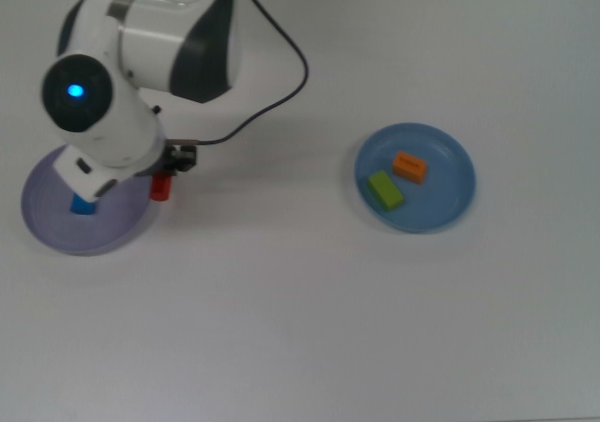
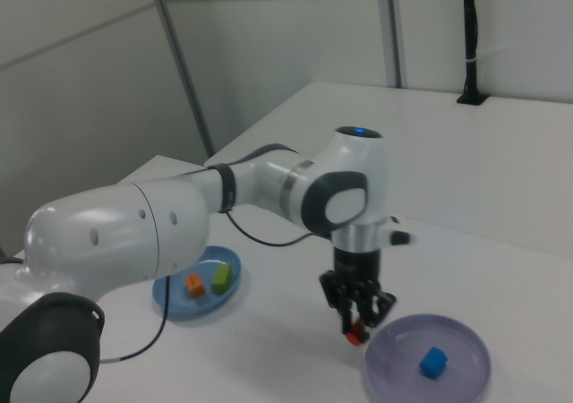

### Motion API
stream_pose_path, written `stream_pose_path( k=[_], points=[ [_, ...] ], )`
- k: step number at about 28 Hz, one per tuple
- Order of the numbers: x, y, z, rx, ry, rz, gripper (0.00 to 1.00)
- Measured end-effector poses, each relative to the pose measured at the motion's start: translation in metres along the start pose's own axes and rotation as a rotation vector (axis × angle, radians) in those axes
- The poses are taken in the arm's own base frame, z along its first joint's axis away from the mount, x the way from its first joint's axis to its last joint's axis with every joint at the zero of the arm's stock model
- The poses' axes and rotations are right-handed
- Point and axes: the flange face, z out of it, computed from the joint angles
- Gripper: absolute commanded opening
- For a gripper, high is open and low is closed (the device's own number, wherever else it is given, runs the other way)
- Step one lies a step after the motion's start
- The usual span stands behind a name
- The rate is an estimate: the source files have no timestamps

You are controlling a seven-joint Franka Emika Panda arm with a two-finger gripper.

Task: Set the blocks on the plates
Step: 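Carry the red block onto the lavender plate beside the blue block and release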

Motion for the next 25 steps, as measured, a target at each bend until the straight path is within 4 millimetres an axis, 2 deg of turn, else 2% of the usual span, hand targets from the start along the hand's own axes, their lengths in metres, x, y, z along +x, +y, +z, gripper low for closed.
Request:
stream_pose_path(
  k=[5,9,11,13,14,18,19,20,25],
  points=[
    [-0.004,0.048,0.000,0.001,0.048,0.040,0.00],
    [0.000,0.064,0.007,-0.004,0.083,0.057,0.01],
    [0.003,0.064,0.012,-0.006,0.085,0.057,0.05],
    [0.006,0.063,0.019,-0.007,0.082,0.054,0.17],
    [0.008,0.063,0.022,-0.007,0.080,0.053,0.34],
    [0.011,0.063,0.032,-0.006,0.070,0.052,0.77],
    [0.011,0.064,0.032,-0.006,0.070,0.054,0.95],
    [0.011,0.066,0.032,-0.006,0.071,0.057,1.00],
    [0.009,0.071,0.031,-0.005,0.074,0.060,1.00]
  ],
)
